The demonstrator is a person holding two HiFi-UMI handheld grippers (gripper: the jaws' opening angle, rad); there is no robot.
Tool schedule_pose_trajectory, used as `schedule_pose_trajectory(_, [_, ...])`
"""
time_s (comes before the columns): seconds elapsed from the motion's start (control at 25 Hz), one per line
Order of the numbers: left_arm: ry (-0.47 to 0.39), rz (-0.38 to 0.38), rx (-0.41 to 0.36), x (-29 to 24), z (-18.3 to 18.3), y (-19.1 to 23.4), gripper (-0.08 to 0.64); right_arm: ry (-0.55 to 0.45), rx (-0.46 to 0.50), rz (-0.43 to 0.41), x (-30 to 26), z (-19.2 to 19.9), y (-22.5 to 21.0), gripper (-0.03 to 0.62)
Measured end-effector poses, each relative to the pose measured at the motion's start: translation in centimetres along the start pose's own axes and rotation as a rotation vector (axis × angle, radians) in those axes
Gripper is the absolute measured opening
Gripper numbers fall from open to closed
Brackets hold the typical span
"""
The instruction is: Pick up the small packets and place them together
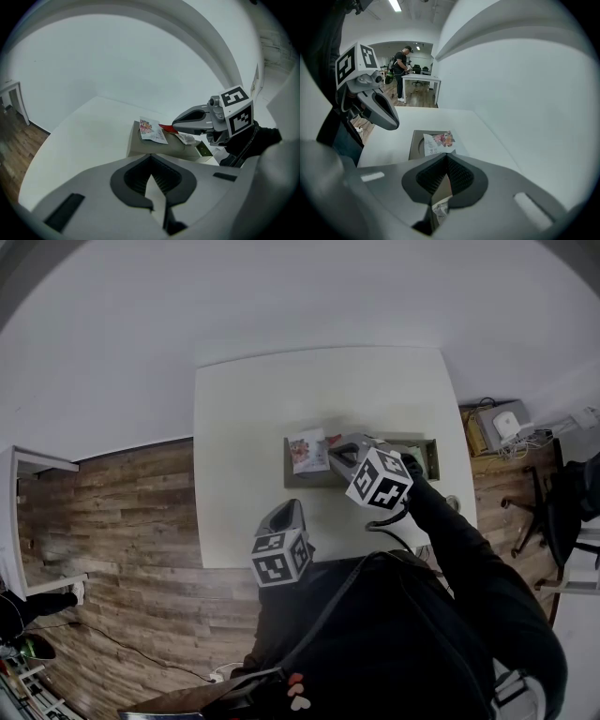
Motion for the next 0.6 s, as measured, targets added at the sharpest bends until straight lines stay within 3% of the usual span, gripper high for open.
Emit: schedule_pose_trajectory(0.6, [0.005, 0.006, 0.0, -0.1, 0.1, -0.3, 0.0, 0.019, -0.051, -0.102, -1.6, 0.5, 1.7, 0.024])
Point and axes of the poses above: the fingertips, and each gripper's own axes: x backward along the fingers, y to its left, z out of its underside, the point moved 1 cm from there along x, backward along the fingers, and after that the axes turned 14 degrees about y, right-handed, at the moved point
